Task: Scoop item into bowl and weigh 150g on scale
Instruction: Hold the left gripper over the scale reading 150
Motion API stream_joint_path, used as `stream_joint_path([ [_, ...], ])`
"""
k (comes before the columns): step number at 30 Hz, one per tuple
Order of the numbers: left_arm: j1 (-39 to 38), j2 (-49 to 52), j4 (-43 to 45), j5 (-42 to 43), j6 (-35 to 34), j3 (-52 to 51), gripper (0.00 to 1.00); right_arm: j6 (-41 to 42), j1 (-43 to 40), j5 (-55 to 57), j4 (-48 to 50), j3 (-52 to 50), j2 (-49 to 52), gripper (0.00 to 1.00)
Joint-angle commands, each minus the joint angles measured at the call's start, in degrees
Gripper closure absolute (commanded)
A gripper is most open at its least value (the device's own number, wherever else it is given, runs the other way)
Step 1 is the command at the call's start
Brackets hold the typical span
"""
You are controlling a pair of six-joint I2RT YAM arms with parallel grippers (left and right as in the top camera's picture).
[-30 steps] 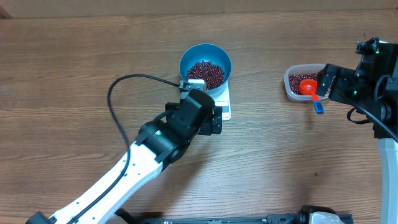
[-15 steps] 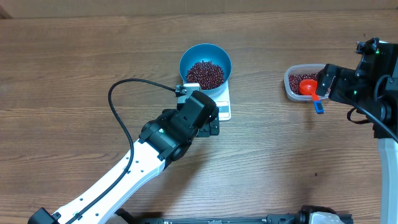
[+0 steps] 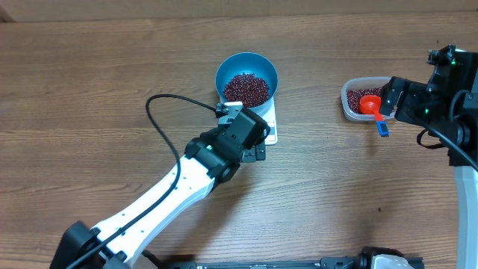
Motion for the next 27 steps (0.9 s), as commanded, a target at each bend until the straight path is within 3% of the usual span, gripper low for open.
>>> stream_joint_path([
  [1, 0.3, 1.4, 1.0, -1.0, -1.7, -0.2, 0.0, 0.0, -0.1, 0.2, 0.3, 1.5, 0.0, 0.0],
  [27, 0.3, 3.4, 0.4, -0.5, 1.6, -0.2, 0.0, 0.0, -0.1, 0.2, 0.3, 1.5, 0.0, 0.0],
])
